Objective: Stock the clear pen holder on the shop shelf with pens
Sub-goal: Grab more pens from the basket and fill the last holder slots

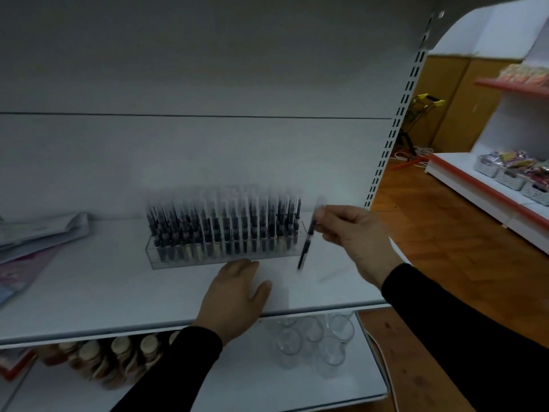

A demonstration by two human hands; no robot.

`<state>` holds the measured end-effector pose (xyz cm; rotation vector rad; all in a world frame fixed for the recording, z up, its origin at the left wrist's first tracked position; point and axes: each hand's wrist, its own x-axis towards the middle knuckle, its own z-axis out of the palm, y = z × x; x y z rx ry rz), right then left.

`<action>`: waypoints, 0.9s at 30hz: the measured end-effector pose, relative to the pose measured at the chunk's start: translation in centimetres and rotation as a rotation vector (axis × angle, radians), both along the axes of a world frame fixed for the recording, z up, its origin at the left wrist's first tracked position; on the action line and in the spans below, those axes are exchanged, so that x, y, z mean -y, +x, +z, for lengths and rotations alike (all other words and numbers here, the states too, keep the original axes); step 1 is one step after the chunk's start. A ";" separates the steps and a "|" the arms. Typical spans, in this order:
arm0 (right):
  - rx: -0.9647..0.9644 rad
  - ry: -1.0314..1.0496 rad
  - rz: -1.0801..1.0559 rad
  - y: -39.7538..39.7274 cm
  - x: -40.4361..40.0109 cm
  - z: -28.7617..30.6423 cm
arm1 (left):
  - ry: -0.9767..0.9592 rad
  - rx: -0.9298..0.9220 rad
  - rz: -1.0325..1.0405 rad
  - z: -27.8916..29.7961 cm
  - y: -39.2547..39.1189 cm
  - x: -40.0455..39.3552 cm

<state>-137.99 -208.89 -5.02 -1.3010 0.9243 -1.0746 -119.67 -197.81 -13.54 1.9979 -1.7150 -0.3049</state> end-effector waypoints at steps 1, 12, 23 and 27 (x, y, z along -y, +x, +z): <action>0.004 -0.019 -0.024 -0.2 0.4 0.2 | 0.027 0.050 0.006 -0.6 0.4 0.1; -0.022 -0.210 -0.166 0.2 3.4 1.3 | 0.087 0.342 0.041 -3.1 0.5 0.3; -0.121 -0.240 -0.172 2.0 4.5 -0.2 | 0.070 0.363 0.063 -3.1 0.5 0.4; -0.189 -0.278 -0.163 2.5 4.5 -0.9 | 0.029 0.398 0.063 -3.4 0.5 0.5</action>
